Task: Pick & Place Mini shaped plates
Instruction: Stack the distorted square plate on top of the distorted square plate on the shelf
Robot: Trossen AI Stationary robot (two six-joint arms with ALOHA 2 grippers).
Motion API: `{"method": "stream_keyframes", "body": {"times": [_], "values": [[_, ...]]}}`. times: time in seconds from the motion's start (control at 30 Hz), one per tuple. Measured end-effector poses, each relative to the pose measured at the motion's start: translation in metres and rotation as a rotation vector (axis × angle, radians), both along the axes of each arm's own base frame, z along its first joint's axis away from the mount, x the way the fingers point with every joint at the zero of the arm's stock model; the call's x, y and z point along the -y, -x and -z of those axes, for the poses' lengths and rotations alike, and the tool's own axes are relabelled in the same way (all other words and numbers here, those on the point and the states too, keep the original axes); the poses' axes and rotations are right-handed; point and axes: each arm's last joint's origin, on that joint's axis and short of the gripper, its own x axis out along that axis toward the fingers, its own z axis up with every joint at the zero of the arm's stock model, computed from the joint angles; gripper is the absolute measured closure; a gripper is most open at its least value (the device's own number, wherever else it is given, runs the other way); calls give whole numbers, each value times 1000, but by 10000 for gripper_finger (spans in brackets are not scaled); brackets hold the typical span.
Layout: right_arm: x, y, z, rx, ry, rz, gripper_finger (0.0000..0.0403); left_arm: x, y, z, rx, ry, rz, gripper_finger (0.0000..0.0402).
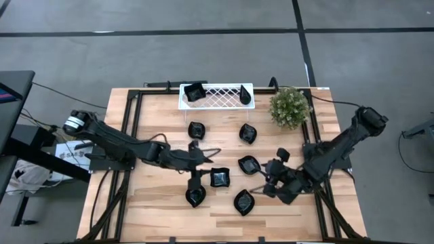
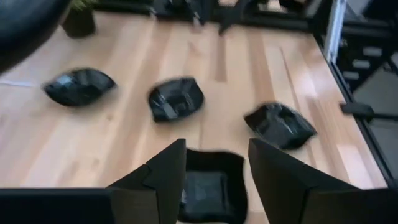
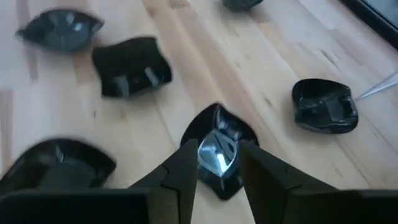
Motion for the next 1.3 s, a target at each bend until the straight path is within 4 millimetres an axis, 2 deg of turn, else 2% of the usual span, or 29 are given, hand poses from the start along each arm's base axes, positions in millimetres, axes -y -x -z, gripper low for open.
{"method": "stream_keyframes", "body": {"times": [0.27,0.43,0.63,0.93,1.3], "values": [[-7,5,0,-38,91,-123,291,37,-18,31,-80,-55,94,215],[-7,6,1,-53,107,-138,291,58,-34,44,-92,-80,120,215],[-5,3,0,-68,155,-170,291,70,-33,58,-130,-99,146,215],[-3,3,1,-81,168,-170,291,71,-32,84,-211,-136,150,215],[-3,2,0,-77,166,-167,291,54,-40,92,-240,-145,100,215]]}}
